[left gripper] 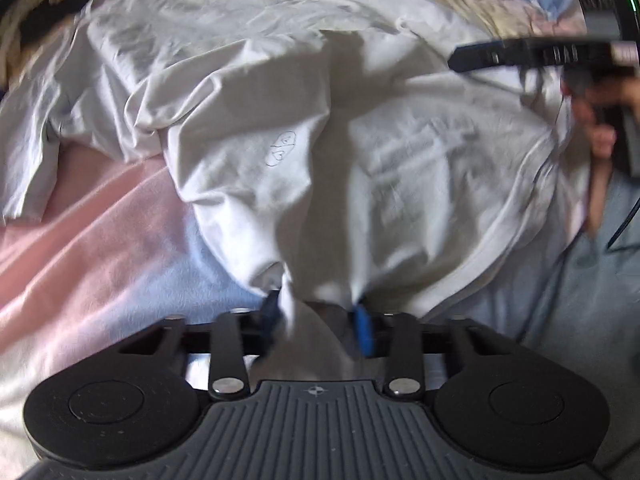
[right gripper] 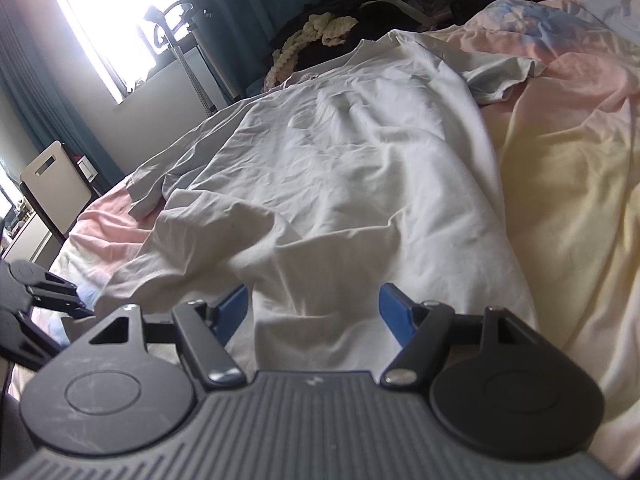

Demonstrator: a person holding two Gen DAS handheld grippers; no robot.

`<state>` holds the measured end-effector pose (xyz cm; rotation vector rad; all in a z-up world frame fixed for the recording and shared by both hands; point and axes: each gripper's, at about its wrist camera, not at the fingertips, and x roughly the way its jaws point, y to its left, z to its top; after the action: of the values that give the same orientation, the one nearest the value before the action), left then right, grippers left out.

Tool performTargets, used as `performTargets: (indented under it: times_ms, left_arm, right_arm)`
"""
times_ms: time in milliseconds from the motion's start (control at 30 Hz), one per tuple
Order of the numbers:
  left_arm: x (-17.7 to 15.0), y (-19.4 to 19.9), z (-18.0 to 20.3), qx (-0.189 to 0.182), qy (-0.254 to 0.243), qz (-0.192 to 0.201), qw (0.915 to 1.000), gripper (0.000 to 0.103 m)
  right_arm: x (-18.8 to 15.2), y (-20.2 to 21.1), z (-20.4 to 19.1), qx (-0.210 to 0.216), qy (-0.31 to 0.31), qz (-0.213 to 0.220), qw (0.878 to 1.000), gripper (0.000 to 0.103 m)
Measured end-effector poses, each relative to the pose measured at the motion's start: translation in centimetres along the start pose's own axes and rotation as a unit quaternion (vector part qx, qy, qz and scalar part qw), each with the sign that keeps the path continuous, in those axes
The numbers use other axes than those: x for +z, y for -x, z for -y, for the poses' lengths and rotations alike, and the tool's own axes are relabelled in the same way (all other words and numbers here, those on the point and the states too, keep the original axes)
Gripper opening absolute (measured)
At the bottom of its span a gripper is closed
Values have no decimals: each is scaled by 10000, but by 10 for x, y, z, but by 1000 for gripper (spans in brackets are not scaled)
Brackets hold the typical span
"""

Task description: Fold clothes

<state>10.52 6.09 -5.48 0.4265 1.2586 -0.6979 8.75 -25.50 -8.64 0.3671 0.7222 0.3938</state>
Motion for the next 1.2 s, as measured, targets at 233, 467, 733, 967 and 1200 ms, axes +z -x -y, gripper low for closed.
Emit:
performTargets:
  times_ms: [233,467,733,967,1200]
  left_arm:
    - [-5,19,-26,-1382,1279,-476,9810,28]
    - [-50,-12,-12,-1144,1308,-917,9805,63]
    - [-49,63,-26,-933,1406,757,9827,87]
    - [3,56,-72,-9,3102,2096,9273,91]
    - [52,-4,-116,910,4082,2298,8788,91]
  right_arm:
    - [0,0,-1,-21,-24,20,10000,73]
    - [-1,2,0,-26,-61,17,10000,73]
    - [1,8,4,-133,-261,184,9994,73]
    - [1,2,-1,-195,-102,113,9997,73]
    - [-1,0,2,-183,-132,92,9997,73]
